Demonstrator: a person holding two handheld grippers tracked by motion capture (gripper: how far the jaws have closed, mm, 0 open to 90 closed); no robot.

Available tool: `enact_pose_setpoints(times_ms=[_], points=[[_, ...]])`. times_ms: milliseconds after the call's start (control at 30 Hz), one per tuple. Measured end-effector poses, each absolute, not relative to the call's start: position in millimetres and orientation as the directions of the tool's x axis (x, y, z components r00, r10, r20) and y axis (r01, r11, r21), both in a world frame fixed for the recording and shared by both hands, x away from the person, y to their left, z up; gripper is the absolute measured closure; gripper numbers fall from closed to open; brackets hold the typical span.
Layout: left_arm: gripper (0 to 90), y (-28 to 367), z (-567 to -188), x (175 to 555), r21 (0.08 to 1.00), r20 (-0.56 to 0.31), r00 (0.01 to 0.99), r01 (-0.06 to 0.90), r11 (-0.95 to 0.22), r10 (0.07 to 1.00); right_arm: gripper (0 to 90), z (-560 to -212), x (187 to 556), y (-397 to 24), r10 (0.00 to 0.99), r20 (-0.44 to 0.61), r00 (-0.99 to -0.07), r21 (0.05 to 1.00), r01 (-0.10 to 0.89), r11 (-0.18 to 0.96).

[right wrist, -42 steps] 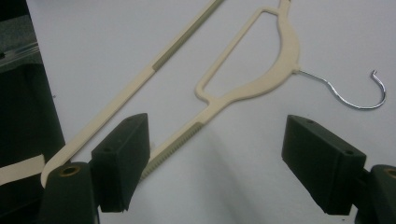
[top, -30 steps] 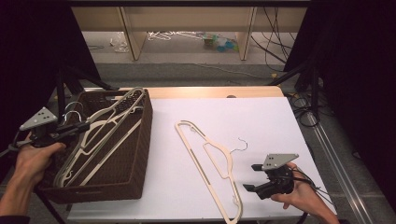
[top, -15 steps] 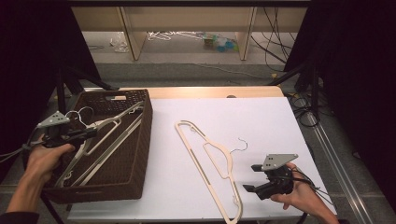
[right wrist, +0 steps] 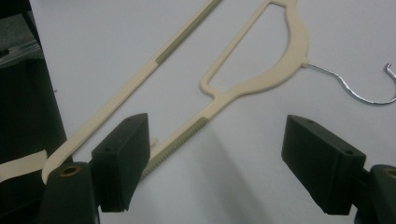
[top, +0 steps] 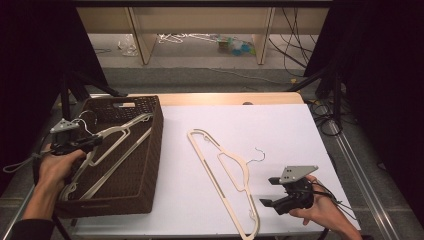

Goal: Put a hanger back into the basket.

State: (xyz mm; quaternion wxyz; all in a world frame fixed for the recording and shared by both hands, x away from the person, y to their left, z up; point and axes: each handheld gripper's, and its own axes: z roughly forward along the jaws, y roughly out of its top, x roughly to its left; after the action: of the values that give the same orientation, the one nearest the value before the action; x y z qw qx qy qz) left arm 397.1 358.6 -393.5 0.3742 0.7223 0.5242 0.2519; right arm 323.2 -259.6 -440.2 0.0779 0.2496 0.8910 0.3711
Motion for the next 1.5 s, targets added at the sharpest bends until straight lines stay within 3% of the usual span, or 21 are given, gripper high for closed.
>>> enact_pose_setpoints(times_ms=[167,433,533,800,900,1067,1500], points=[[77.3,367.2,-395.4,394.2,0.776,0.025,0.309,0.593,-0.213,0.951,24.6,-442.3,323.7,-259.0,0.502,0.05,-0.864,0.696,0.39,0.602],[74.9,376.1,-402.2,390.4,0.776,-0.005,0.253,0.611,-0.156,0.967,24.2,-442.2,323.6,-258.1,0.5,0.052,-0.865,0.699,0.389,0.6],[70.9,375.7,-401.4,388.8,0.786,-0.01,0.216,0.606,-0.126,0.976,24.2,-443.1,323.7,-258.7,0.496,0.048,-0.867,0.697,0.385,0.605],[58.8,357.7,-392.4,380.6,0.808,-0.001,0.239,0.572,-0.141,0.971,24.2,-443.2,323.7,-257.9,0.497,0.051,-0.866,0.695,0.388,0.605],[49.0,341.6,-384.9,373.1,0.832,-0.02,0.273,0.538,-0.135,0.962,24.1,-444.3,322.8,-257.4,0.504,0.057,-0.862,0.693,0.397,0.601],[40.2,311.9,-370.2,356.6,0.866,-0.023,0.345,0.476,-0.154,0.938,23.4,-445.9,324.2,-258.1,0.527,0.055,-0.848,0.699,0.41,0.586],[30.9,215.3,-360.1,311.0,0.908,0.02,0.597,0.325,-0.265,0.802,19.8,-445.3,322.4,-255.5,0.628,0.034,-0.777,0.715,0.458,0.528]])
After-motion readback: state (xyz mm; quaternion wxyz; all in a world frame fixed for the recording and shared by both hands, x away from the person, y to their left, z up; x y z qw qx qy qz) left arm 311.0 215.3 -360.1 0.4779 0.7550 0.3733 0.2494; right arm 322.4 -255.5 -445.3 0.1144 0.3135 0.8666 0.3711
